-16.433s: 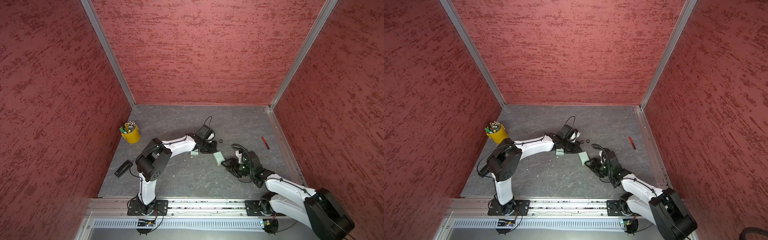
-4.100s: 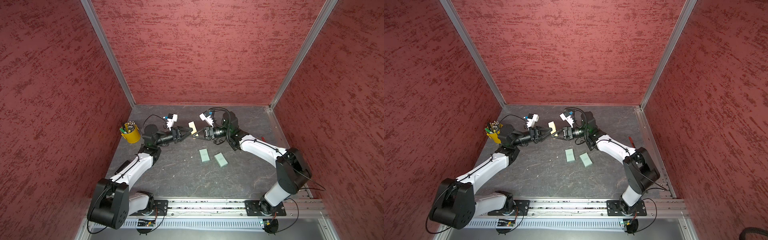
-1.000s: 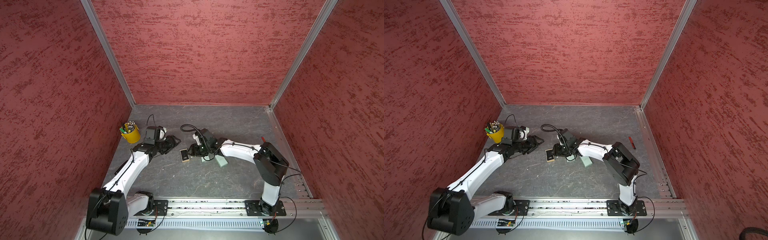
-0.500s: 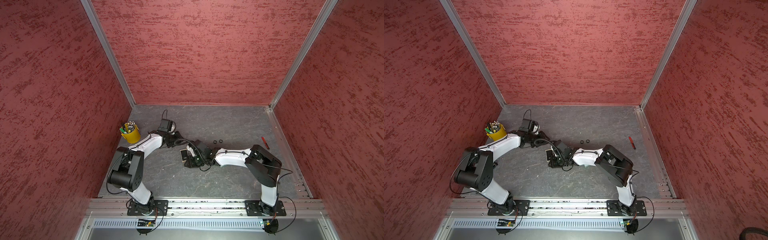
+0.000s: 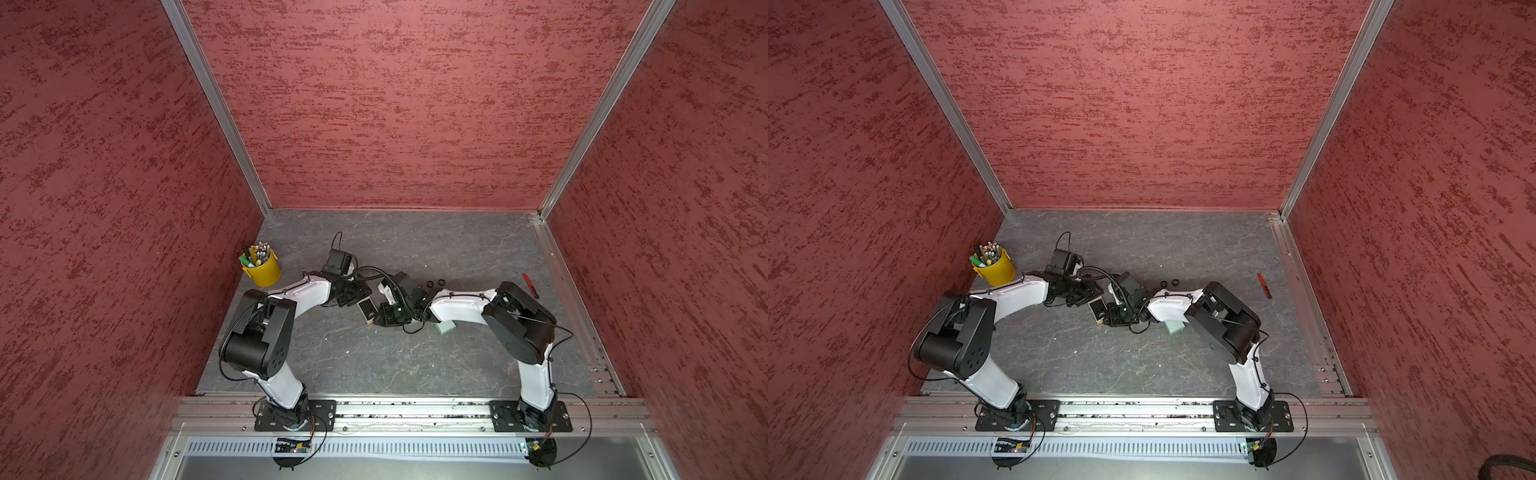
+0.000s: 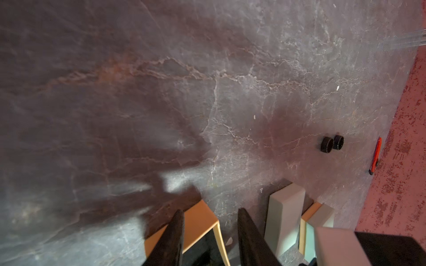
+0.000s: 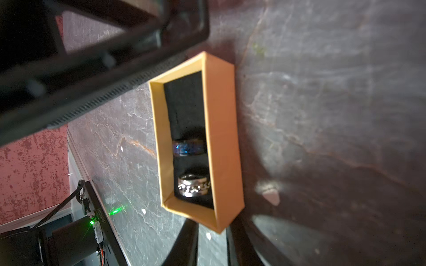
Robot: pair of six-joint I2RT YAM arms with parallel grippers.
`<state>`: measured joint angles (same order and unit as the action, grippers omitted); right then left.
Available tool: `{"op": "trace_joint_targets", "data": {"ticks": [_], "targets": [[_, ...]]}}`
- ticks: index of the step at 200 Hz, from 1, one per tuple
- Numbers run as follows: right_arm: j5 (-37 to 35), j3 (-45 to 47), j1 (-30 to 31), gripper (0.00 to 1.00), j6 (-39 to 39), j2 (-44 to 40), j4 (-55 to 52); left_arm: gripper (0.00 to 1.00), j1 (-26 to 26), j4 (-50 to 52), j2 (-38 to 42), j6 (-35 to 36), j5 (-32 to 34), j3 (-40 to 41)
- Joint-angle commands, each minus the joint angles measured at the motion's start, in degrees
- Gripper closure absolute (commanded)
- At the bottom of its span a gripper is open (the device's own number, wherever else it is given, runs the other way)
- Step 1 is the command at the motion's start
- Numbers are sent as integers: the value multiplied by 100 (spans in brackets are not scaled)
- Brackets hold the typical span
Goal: Take the rings out of the lift-off lid box
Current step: Adjust the jewelry box at the center of the board.
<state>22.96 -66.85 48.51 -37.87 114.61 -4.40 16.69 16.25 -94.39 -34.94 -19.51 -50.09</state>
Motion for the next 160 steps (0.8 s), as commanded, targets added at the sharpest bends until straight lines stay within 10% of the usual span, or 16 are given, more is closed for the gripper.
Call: {"op": "trace_joint_targets", "data": {"ticks": [1,160], "targets": [[-388,-145,-169,76,303,127,-254,61,107,32,265,-120,32,240],[-776,-1425,-580,71,1356,255,-1281,57,558,1203,2076,-1276,398,1195]]}}
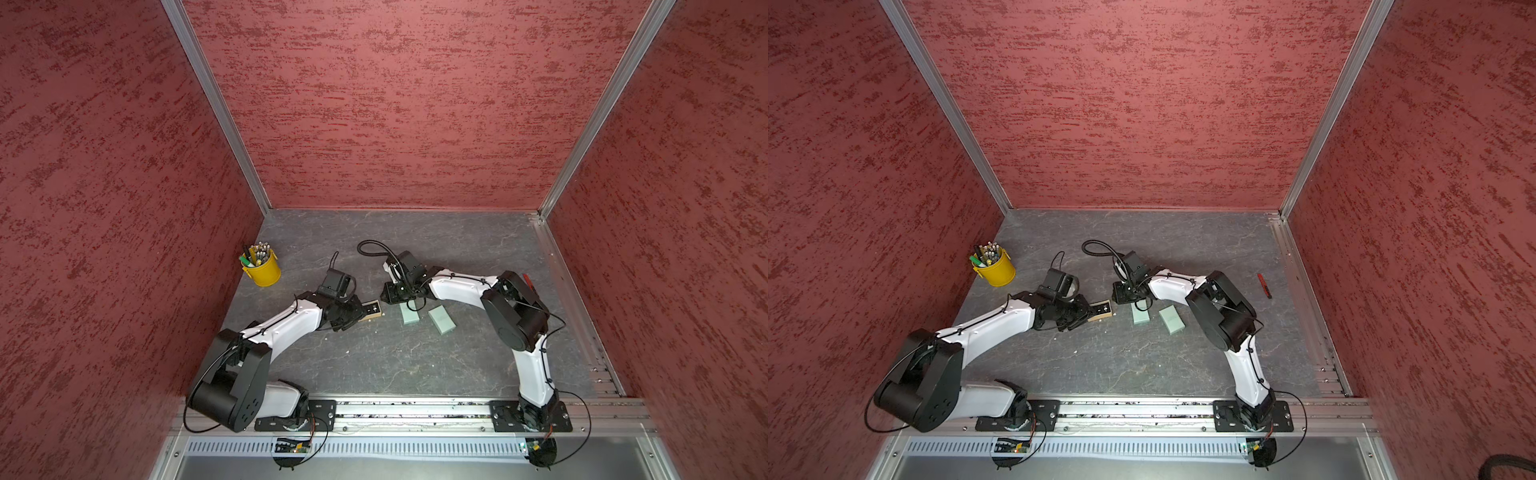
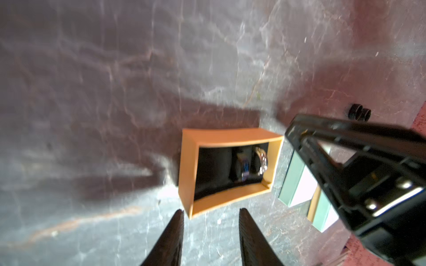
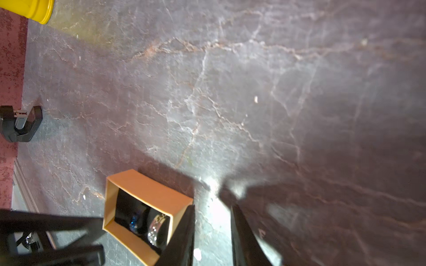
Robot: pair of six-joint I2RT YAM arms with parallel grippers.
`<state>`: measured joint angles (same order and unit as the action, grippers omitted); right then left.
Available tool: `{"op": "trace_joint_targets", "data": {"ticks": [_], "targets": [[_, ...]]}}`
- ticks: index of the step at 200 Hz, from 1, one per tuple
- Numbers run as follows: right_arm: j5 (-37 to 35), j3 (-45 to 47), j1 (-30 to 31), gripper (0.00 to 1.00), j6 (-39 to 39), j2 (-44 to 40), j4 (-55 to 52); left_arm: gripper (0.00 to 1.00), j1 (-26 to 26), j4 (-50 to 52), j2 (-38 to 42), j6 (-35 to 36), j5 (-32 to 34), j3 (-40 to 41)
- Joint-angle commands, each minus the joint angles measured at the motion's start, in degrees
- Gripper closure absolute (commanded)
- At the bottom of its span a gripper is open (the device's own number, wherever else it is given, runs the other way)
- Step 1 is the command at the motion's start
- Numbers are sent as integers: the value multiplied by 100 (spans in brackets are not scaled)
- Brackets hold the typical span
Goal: Take the rings out of the lift-off lid box
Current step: Adjust the jewelry box at the center of the board.
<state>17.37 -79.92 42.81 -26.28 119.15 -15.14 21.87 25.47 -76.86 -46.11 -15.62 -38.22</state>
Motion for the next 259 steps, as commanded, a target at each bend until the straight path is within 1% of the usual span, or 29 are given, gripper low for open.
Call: {"op": "trace_joint_targets", "data": {"ticks": [1,17,41,60,73,96,111,130,169,201,225,242,259], "targets": [[-220,-115,-9,71,196,-217,-208,57,34,290,335,-152,21,3],[-87,65,1,71,144,-543,-185,54,-108,455,402,54,94,-166],[127,452,60,73,2,-980,-252,54,-457,639,109,453,21,-618],[288,793,184,75,-91,-1211,-191,59,-697,570,-208,721,-92,-912],[465,1018,308,76,-209,-1285,41,61,-817,522,-535,904,-271,-1127],[636,1116,496,77,-332,-1077,289,69,-851,390,-1084,1150,-524,-1425],[621,1082,548,78,-372,-921,424,71,-838,310,-1287,1166,-547,-1503],[528,1025,545,78,-396,-777,534,71,-833,173,-1437,1157,-556,-1448],[133,583,500,79,-36,-333,53,73,-794,2,-1424,1079,-575,-1130],[-70,291,398,79,205,-188,-133,73,-721,-130,-1201,925,-582,-742],[-161,-93,321,79,389,-15,-355,73,-592,-179,-1007,751,-589,-493],[-183,-331,307,79,481,89,-531,73,-444,-100,-796,619,-478,-335],[-164,-454,304,79,583,16,-773,72,-382,68,-568,570,-315,-253]]}}
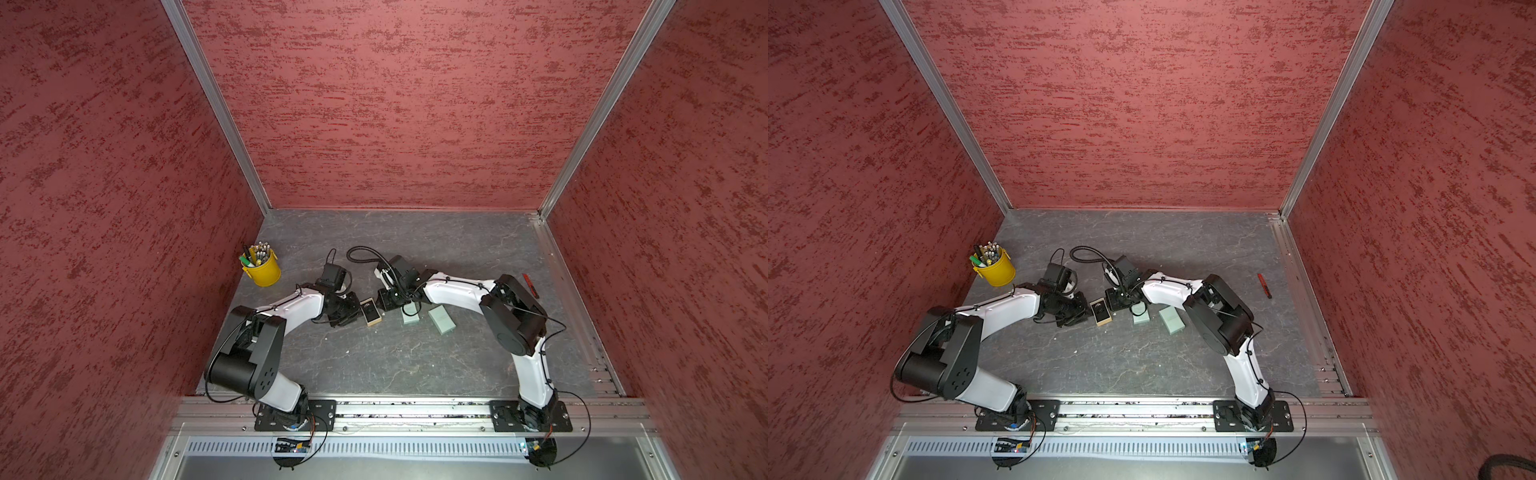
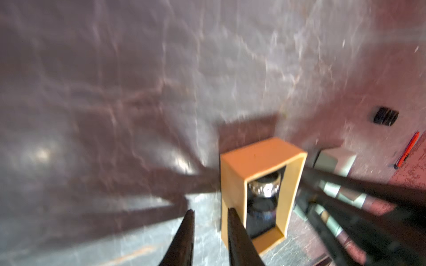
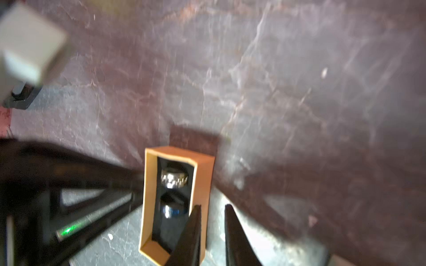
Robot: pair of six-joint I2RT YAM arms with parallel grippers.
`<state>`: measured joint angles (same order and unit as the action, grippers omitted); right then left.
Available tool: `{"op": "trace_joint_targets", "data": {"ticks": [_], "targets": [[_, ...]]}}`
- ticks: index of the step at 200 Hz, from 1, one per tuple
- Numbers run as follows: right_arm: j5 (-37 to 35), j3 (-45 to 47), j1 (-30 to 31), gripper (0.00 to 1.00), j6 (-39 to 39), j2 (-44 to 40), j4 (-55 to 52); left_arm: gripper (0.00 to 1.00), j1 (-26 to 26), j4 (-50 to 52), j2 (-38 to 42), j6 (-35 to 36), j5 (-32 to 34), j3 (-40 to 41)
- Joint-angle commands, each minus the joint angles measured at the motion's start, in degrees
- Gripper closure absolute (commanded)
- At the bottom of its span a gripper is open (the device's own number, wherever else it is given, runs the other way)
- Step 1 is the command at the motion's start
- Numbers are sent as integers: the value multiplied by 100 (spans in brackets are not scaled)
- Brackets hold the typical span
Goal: Take the rings out of the lift-off lid box
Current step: Adjust the jewelry box at the center of the board.
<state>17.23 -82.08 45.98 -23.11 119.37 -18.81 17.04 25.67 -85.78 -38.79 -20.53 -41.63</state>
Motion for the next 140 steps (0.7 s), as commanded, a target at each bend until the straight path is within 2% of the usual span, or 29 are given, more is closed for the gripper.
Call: {"op": "trace_joint_targets", "data": {"ticks": [1,43,104,140], "targets": [[-150,-233,-12,79,269,-13,-414,72,100,59,342,-163,188,91],[-258,-87,-9,78,566,-501,-915,62,128,407,796,-137,323,69],[308,665,76,79,134,-713,-388,64,142,359,466,-69,314,-192],[456,713,222,79,9,-643,-207,64,142,468,520,-12,253,-243]]}}
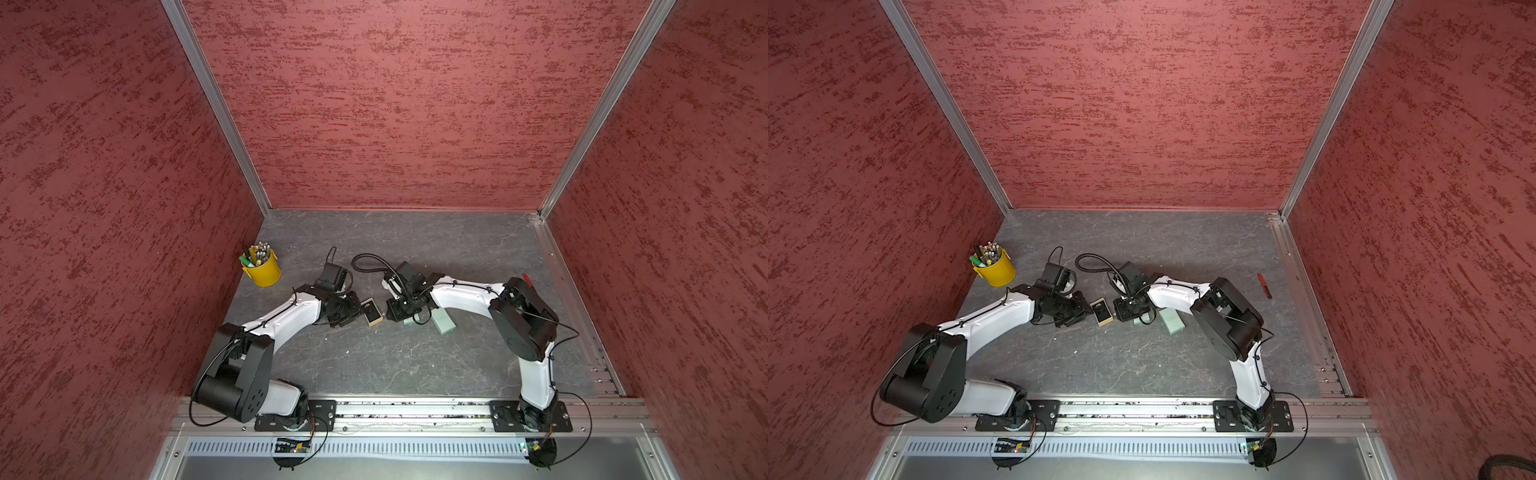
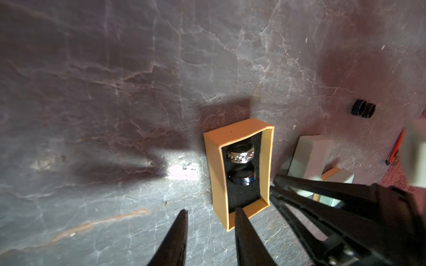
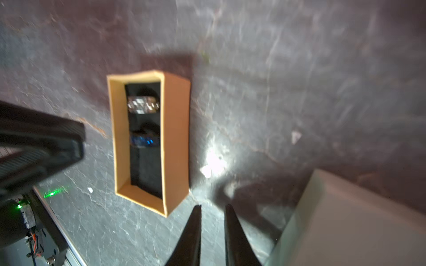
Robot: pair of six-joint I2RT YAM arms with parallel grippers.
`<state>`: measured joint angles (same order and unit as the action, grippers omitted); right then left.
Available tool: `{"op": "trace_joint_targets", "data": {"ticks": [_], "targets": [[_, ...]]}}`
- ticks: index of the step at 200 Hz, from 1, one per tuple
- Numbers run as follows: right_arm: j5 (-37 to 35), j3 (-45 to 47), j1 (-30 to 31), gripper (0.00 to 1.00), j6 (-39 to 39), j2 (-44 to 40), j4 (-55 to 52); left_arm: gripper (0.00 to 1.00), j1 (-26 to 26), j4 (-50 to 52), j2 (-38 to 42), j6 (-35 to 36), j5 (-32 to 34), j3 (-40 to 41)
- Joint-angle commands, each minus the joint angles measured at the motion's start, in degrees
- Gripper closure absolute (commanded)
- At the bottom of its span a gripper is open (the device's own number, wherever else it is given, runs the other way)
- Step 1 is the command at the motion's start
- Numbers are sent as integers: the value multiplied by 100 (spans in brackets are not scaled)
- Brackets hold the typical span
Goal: Take the rings out of the lift-off lid box
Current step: Adjust the jewelry box at the center of the board.
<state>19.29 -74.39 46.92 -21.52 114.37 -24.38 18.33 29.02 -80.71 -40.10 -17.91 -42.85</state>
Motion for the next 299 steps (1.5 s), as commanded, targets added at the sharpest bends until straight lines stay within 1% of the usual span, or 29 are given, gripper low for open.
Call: {"op": "trace_joint_targets", "data": {"ticks": [1,41,61,77,93,110,161,192,237,285,299], "targets": [[259,-57,131,79,-147,-143,353,64,13,141,17,122,-10,-128],[507,-316,290,79,-69,-46,398,64,13,298,132,153,59,-92],[519,-426,344,79,51,15,215,63,-5,332,161,152,86,-69],[523,-371,353,79,175,-103,115,63,-9,329,156,153,80,-57],[263,-370,346,79,297,-259,-77,63,4,325,139,146,51,-56],[-64,-558,288,79,447,-301,-396,63,10,296,147,116,37,-26],[-207,-953,90,82,596,102,-292,63,102,159,140,-66,84,30],[19,-933,88,83,545,396,-37,63,93,75,44,-111,65,31],[237,-772,88,83,398,381,206,63,107,3,-149,-92,60,-65],[1033,-554,134,82,-186,227,785,63,91,-10,-311,-2,110,-101],[1114,-591,138,82,-245,234,763,63,75,16,-362,38,155,-124]]}}
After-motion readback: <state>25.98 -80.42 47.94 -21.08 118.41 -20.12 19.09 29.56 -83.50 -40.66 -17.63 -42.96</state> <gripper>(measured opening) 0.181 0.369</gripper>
